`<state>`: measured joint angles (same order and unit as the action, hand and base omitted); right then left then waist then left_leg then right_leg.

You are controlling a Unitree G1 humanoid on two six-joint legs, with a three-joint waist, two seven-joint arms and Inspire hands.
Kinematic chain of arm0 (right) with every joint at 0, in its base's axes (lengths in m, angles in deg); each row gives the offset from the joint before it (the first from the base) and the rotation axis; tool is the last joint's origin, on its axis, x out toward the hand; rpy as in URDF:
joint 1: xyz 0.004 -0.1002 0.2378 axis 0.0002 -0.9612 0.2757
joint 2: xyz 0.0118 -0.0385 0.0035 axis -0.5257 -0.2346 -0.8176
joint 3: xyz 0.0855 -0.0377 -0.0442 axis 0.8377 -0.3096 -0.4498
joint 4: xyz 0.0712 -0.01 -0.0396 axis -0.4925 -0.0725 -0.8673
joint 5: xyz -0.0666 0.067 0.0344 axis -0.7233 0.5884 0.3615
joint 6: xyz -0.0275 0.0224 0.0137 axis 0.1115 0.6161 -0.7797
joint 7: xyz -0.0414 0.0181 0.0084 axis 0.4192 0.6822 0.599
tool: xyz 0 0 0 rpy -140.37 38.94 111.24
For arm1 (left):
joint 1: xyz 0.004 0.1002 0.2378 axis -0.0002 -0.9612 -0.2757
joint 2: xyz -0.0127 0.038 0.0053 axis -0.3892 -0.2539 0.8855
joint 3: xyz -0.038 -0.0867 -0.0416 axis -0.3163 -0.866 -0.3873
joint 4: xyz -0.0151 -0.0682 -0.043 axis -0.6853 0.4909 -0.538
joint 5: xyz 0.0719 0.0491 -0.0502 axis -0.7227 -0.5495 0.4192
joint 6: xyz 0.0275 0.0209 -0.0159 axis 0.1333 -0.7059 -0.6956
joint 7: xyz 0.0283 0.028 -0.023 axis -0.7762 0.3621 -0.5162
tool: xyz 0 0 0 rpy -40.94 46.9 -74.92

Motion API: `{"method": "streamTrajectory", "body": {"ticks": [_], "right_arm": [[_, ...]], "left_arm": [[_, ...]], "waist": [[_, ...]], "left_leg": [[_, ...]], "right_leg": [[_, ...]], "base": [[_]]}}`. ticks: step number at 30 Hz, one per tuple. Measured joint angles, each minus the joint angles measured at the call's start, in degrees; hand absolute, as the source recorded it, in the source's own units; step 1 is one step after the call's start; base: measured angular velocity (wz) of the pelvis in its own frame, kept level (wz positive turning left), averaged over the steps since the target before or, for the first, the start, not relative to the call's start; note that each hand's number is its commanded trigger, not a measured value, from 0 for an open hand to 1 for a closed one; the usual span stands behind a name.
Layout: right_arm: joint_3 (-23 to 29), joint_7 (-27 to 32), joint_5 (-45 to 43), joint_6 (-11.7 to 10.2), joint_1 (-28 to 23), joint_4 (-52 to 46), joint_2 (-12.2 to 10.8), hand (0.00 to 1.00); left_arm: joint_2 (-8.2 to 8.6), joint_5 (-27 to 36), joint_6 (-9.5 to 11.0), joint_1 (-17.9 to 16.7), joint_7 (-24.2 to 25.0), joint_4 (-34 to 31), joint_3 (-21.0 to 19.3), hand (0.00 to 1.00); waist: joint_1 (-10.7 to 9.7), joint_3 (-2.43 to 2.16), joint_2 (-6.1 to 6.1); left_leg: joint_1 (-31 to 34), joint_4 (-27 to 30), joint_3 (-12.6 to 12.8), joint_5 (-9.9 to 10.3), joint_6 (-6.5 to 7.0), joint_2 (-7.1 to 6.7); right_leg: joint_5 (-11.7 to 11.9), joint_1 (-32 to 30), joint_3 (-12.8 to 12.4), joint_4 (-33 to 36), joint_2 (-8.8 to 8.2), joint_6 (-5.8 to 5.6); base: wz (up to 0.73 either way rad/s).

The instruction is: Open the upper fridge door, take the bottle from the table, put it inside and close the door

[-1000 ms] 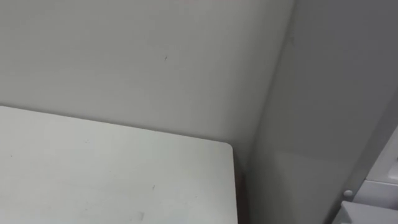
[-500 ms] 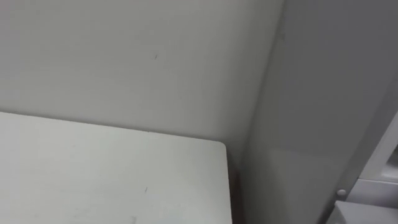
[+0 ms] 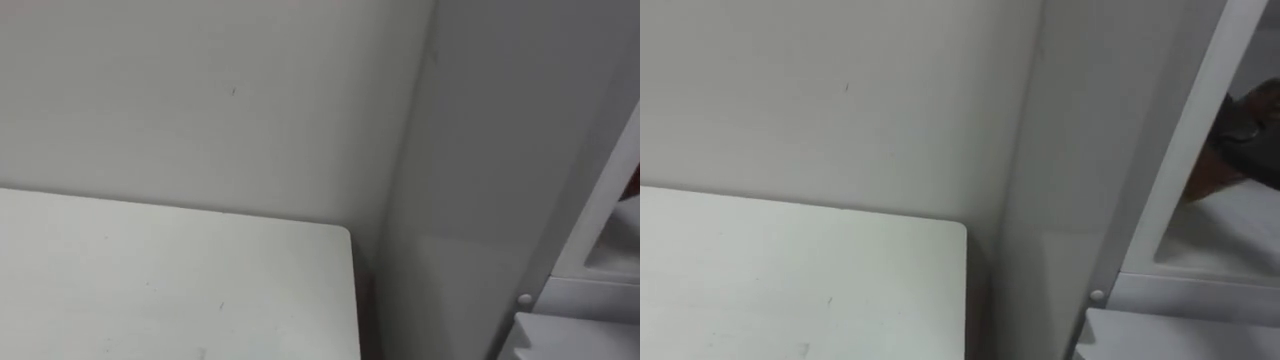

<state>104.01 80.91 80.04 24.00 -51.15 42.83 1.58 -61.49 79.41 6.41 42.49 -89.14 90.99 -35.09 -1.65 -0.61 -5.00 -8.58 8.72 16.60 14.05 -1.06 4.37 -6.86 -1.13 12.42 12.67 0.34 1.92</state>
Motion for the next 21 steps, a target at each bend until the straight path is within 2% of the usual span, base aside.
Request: {"method": "streamTrajectory", "body": {"ticks": [8, 21], "right_arm": [[0.45, -0.27, -1.82, -1.04, -2.14, -3.22, 0.0, 0.0], [1.15, -1.42, -3.05, -3.52, -2.88, -3.94, -0.02, 0.0]], "left_arm": [[0.01, -0.02, 1.95, 0.08, 0.25, 1.44, -0.09, 0.0], [-0.08, 0.01, 1.98, 0.08, 1.71, 1.4, -0.1, 0.0]], "waist": [[0.0, -0.01, -0.09], [-0.19, 0.01, -0.12]], "left_leg": [[-0.14, -0.04, 0.53, 0.03, -0.13, 0.08], [-0.2, -0.06, 0.49, 0.12, -0.24, 0.15]], "right_leg": [[-0.08, -0.26, -1.01, 0.04, 0.35, 0.05], [-0.07, -0.15, -1.3, -0.16, 0.5, 0.07]], "base": [[-0.06], [0.0]]}}
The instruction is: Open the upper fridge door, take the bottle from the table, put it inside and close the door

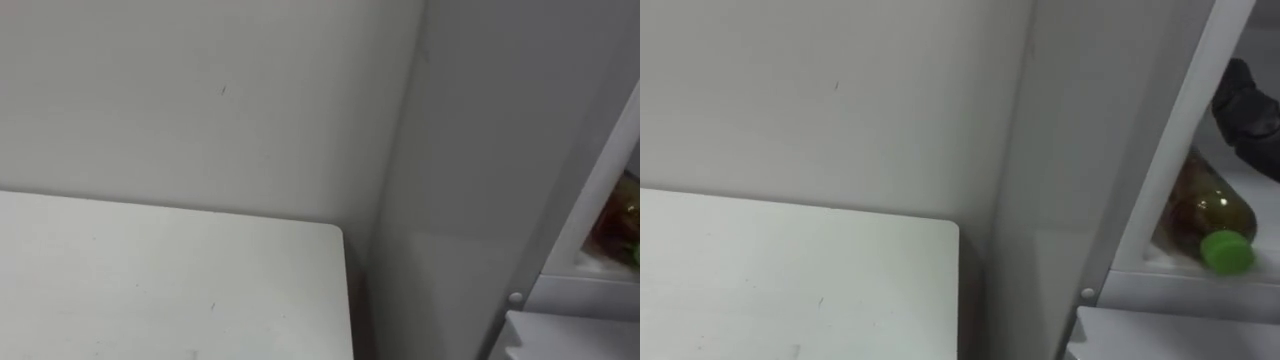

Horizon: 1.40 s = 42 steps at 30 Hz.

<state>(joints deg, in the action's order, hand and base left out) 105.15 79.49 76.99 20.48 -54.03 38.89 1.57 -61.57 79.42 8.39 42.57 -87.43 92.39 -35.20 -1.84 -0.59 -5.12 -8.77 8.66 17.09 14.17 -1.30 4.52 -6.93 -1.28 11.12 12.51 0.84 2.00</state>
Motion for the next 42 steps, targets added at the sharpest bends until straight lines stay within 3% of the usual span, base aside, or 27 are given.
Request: {"method": "streamTrajectory", "body": {"ticks": [4, 14, 19, 24, 30, 35, 39, 42], "right_arm": [[-0.34, -1.06, -0.11, -1.97, -1.07, -0.03, -0.4, 0.0], [0.75, -1.67, 4.03, -4.45, -1.06, -0.59, -0.43, 0.0], [1.15, -1.53, 6.58, -9.17, -1.02, -4.08, -0.46, 0.0], [1.32, -0.5, 6.77, -11.94, -1.03, -5.48, -0.6, 0.0], [4.41, 3.23, 4.19, -14.46, -1.14, -6.06, -0.71, 0.0], [8.33, 4.77, 4.82, -15.18, -1.15, -6.79, -0.71, 0.0], [10.95, 2.87, 15.72, -16.68, -0.99, -8.22, -0.67, 0.0], [11.12, 0.49, 22.19, -16.96, -1.22, -8.13, -0.74, 0.0]], "left_arm": [[-0.13, 0.16, 0.09, 0.02, -0.38, -0.09, 0.34, 0.0], [-0.09, 0.6, 2.4, 0.01, -0.35, 0.3, 0.17, 0.0], [-0.06, 0.74, 2.97, 0.08, -0.03, 0.71, 0.14, 0.0], [-0.06, 0.64, 3.07, 0.07, -0.65, 0.61, 0.11, 0.0], [-0.09, 0.66, 3.5, 0.08, -2.48, 0.62, 0.12, 0.0], [-0.1, 0.48, 3.68, 1.22, -2.49, 0.65, 0.08, 0.0], [-0.08, 0.51, 4.06, 1.72, -1.5, -0.34, 0.05, 0.0], [-0.09, 0.51, 4.55, 1.77, -1.08, -0.52, 0.14, 0.0]], "waist": [[0.18, 0.08, 0.16], [0.25, 0.0, 0.69], [0.18, 0.02, 0.87], [0.08, -0.1, 0.74], [-2.34, -0.09, 0.92], [-4.31, -0.18, 1.36], [-4.54, -0.72, 2.06], [-4.66, -0.52, 2.56]], "left_leg": [[-0.36, -0.07, 0.16, 0.1, -0.15, 0.15], [-0.75, -0.3, 0.15, 0.13, -0.2, 0.19], [-0.89, -0.31, -0.09, 0.15, -0.19, 0.19], [-0.98, -0.11, -0.14, 0.16, -0.17, 0.15], [-0.96, -0.12, -0.39, 0.17, -0.16, 0.1], [-0.47, -0.11, 0.01, 0.18, -0.11, 0.0], [-0.19, 0.11, 0.83, 0.2, -0.15, 0.08], [-1.0, 0.08, 0.68, 0.21, -0.15, 0.08]], "right_leg": [[0.02, 0.17, -0.11, 0.03, 0.23, 0.03], [-0.01, 0.13, 0.04, 0.19, 0.29, 0.07], [-0.01, 0.66, 0.27, 0.11, 0.2, 0.07], [-0.01, 0.86, 0.25, 0.1, 0.12, 0.07], [-0.02, 0.87, 0.28, 0.1, 0.01, 0.06], [-0.03, -0.31, 0.0, 0.35, -0.32, 0.04], [0.14, -0.89, -1.56, 0.45, 0.32, 0.18], [0.15, -0.17, -1.63, 0.51, 0.24, 0.19]], "base": [[-0.02], [0.0], [0.02], [0.01], [0.01], [-0.05], [-0.17], [-0.07]]}}
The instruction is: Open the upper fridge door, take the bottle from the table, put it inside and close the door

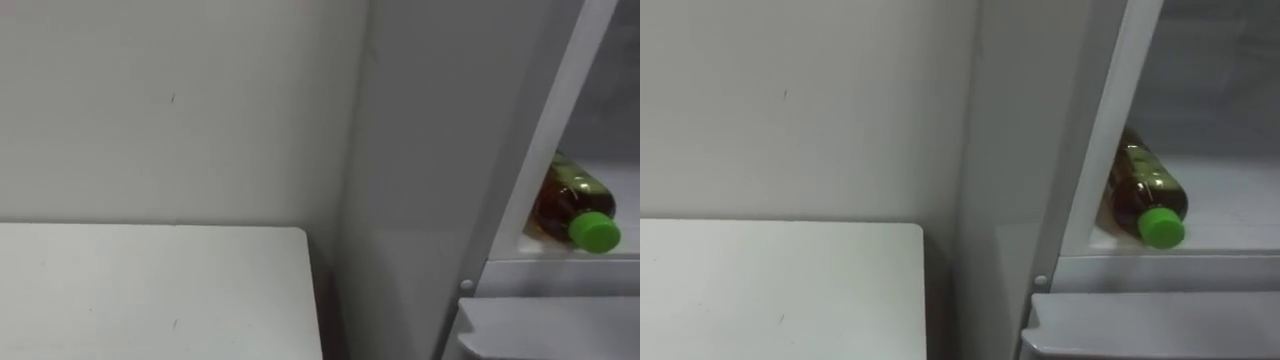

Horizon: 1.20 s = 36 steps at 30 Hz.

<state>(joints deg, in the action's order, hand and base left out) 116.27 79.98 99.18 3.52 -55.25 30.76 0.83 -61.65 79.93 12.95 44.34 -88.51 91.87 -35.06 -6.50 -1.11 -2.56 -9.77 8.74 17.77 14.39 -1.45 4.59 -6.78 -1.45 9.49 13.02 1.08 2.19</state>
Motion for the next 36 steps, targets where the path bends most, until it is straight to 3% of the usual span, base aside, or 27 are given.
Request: {"method": "streamTrajectory", "body": {"ticks": [7, 11, 13, 17, 23, 26, 28, 29, 34, 36], "right_arm": [[-0.09, -8.38, 1.37, 0.35, -0.09, -0.01, -1.33, 0.0], [-0.16, -10.2, 3.59, 0.54, -0.63, -0.03, -2.07, 0.0], [-0.21, -11.61, 6.25, 0.84, -1.08, -0.02, -2.06, 0.0], [-0.82, -14.67, 9.49, 1.35, -1.07, 0.79, -2.06, 0.0], [-4.03, -22.36, 20.96, 5.03, -1.08, 2.38, -2.05, 0.0], [-7.81, -27.6, 25.46, 7.53, -1.08, 3.31, -3.66, 0.0], [-12.03, -31.02, 24.88, 8.62, -1.11, 3.71, -6.77, 0.0], [-13.47, -31.76, 24.45, 8.66, -1.19, 3.98, -7.26, 0.0], [-26.03, -40.18, 22.83, 12.61, -5.04, 6.21, -10.47, 0.0], [-27.29, -43.43, 22.71, 14.71, -7.69, 8.04, -11.22, 0.0]], "left_arm": [[0.02, -0.54, 0.34, 0.18, 0.43, 0.01, 0.01, 0.0], [0.02, -0.56, 0.34, 0.43, 0.53, -0.01, 0.01, 0.0], [0.01, -0.01, 0.34, 0.46, 0.58, -0.13, 0.01, 0.0], [-0.22, -0.01, 0.35, 0.87, 0.45, -0.16, 0.01, 0.0], [-0.52, 0.02, -0.65, 0.97, 1.44, 0.49, 0.72, 0.0], [-0.72, -0.43, -2.3, 1.53, 1.88, 0.48, 1.14, 0.0], [-0.87, -0.6, -3.57, 1.95, 1.74, 0.59, 2.64, 0.0], [-0.86, -0.59, -3.95, 2.05, 1.74, 0.6, 3.21, 0.0], [-1.44, -0.43, -5.7, 4.2, 1.65, 0.72, 7.78, 0.0], [-1.46, -0.39, -5.91, 4.8, 1.68, 0.73, 8.06, 0.0]], "waist": [[0.62, 0.49, 0.2], [0.57, 0.39, 0.12], [0.4, 0.09, -0.05], [0.41, 0.11, -0.14], [0.98, 0.26, -0.39], [2.41, 0.22, -0.28], [4.06, 0.19, 0.06], [4.32, 0.19, 0.18], [7.77, 0.35, 1.15], [8.38, 0.37, 1.22]], "left_leg": [[0.11, -0.01, 0.19, 0.37, 0.18, -0.28], [0.3, 0.09, 0.23, 0.37, 0.18, -0.27], [0.5, 0.39, 0.25, 0.37, 0.18, -0.25], [0.56, 0.51, 0.3, 0.4, 0.18, -0.19], [0.53, 0.49, 0.95, 0.68, 0.16, -0.12], [0.66, 0.76, 0.79, 0.8, 0.17, -0.04], [0.63, 0.75, 0.73, 0.84, 0.11, 0.05], [0.58, 0.73, 0.75, 0.84, 0.11, 0.06], [0.59, 0.69, 0.72, 0.83, 0.11, 0.08], [0.62, 0.69, 0.69, 0.83, 0.11, 0.09]], "right_leg": [[-0.19, -1.07, -0.59, 0.82, 0.06, -0.02], [-0.19, -1.32, -0.61, 0.92, 0.04, -0.02], [-0.19, -1.51, -0.61, 0.97, 0.05, -0.01], [-0.19, -1.42, -0.82, 1.62, 0.05, -0.01], [-0.19, -1.65, -1.41, 1.64, 0.1, 0.0], [-0.14, -1.45, -1.31, 1.23, 0.04, 0.01], [0.0, -1.44, -1.2, 0.77, 0.18, 0.01], [0.03, -1.54, -1.2, 0.75, 0.26, 0.0], [0.17, -1.42, -1.42, 0.74, 0.51, -0.05], [0.19, -1.41, -1.42, 0.69, 0.51, -0.08]], "base": [[-0.03], [0.0], [0.0], [-0.02], [-0.07], [0.02], [0.03], [0.0], [0.0], [0.02]]}}
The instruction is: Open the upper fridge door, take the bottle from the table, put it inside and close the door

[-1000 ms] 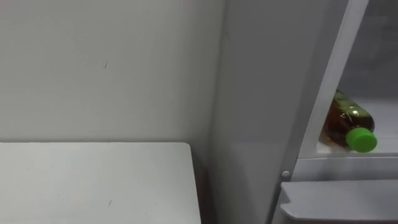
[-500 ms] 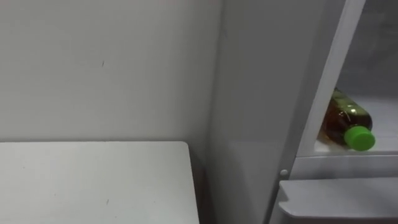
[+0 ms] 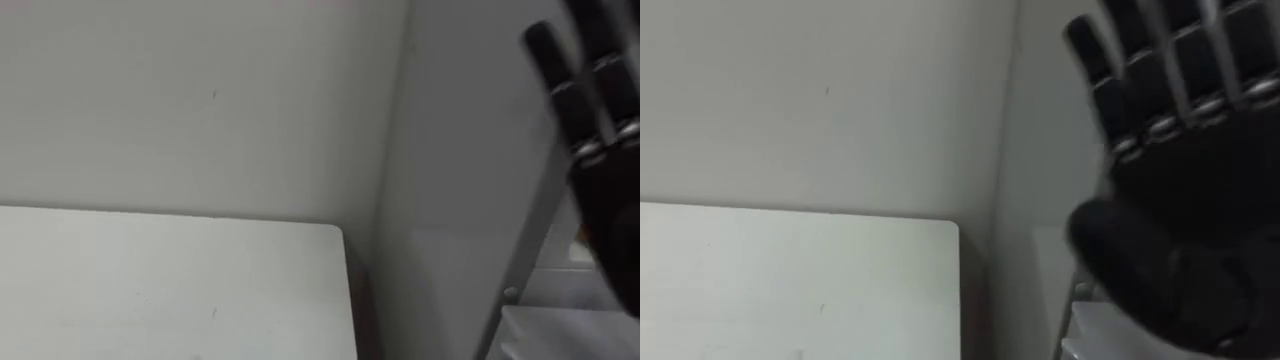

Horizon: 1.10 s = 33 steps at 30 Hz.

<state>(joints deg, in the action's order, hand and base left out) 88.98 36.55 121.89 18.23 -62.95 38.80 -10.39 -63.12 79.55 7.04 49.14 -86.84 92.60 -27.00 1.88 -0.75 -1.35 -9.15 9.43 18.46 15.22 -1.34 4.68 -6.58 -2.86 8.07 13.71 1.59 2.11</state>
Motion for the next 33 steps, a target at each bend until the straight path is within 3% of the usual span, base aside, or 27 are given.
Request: {"method": "streamTrajectory", "body": {"ticks": [2, 7, 10, 14, 16, 18, 24, 33], "right_arm": [[-0.2, -1.88, -0.04, 1.57, -2.69, 1.4, -0.05, 0.0], [2.21, -9.75, -0.9, 2.32, -9.49, 3.02, -0.23, 0.0], [4.36, -15.32, 1.48, 2.68, -10.91, 6.41, -0.28, 0.0], [6.49, -22.08, 4.81, 2.7, -15.61, 11.62, -1.5, 0.0], [6.62, -26.89, 6.53, 2.83, -18.26, 15.41, -2.7, 0.0], [7.47, -27.75, 5.88, 4.14, -19.82, 19.84, -2.51, 0.0], [9.04, -28.01, 4.78, 5.96, -23.56, 30.94, -2.56, 0.0], [12.29, -26.96, 9.46, 5.94, -25.29, 42.07, -3.51, 0.0]], "left_arm": [[0.01, 0.0, -0.16, 0.21, 0.02, -0.01, -0.03, 0.0], [-0.05, -0.19, -0.68, 0.37, 0.35, -0.25, -0.64, 0.0], [-0.07, -0.06, -1.2, 0.13, 0.11, -0.24, -0.87, 0.0], [-0.09, 0.54, -1.21, 0.16, -0.62, -0.66, -1.36, 0.0], [-0.11, 1.26, -1.2, -0.09, -1.41, -0.65, -1.26, 0.0], [-0.3, 2.82, -1.07, -0.36, -1.86, -0.43, -1.22, 0.0], [-0.97, 3.9, -0.69, -2.22, -2.31, -0.28, -1.94, 0.0], [-0.92, 5.51, 0.6, -5.25, -3.51, -0.26, -3.87, 0.0]], "waist": [[-0.03, -0.01, 0.07], [-0.9, -0.19, 0.62], [-1.84, -0.27, 0.87], [-2.28, -0.47, 1.38], [-3.69, -0.61, 1.6], [-4.86, -0.55, 1.49], [-5.02, -0.63, 1.19], [-6.34, -0.8, 0.67]], "left_leg": [[0.42, 0.0, 0.03, 0.06, 0.08, -0.01], [0.4, 0.17, 0.1, 0.45, 0.11, 0.49], [-0.08, 0.17, 0.49, 0.46, 0.11, 0.54], [-0.72, 0.26, 0.89, 0.81, 0.12, 0.63], [-0.8, 0.69, 1.17, 0.94, 0.24, 0.58], [-0.85, 1.06, 1.31, 1.04, 0.3, 0.57], [-1.32, 1.1, 1.82, 1.04, 0.31, 0.48], [-1.47, 0.54, 2.03, 1.08, 0.3, 0.49]], "right_leg": [[0.0, -0.17, 0.16, 0.08, -0.03, -0.02], [0.01, 0.0, 0.3, 0.07, 0.03, -0.03], [0.01, 0.28, -0.06, 0.05, -0.08, -0.03], [0.0, 0.93, -0.27, 0.09, -0.04, -0.05], [-0.02, 0.98, -0.43, 0.32, -0.18, -0.09], [-0.06, 1.08, -0.57, 0.38, -0.3, -0.13], [0.02, 0.75, -1.43, 0.27, -0.25, -0.11], [0.07, 0.63, -1.47, -0.01, -0.05, -0.19]], "base": [[0.0], [0.0], [-0.04], [-0.05], [-0.07], [-0.07], [-0.04], [0.0]]}}
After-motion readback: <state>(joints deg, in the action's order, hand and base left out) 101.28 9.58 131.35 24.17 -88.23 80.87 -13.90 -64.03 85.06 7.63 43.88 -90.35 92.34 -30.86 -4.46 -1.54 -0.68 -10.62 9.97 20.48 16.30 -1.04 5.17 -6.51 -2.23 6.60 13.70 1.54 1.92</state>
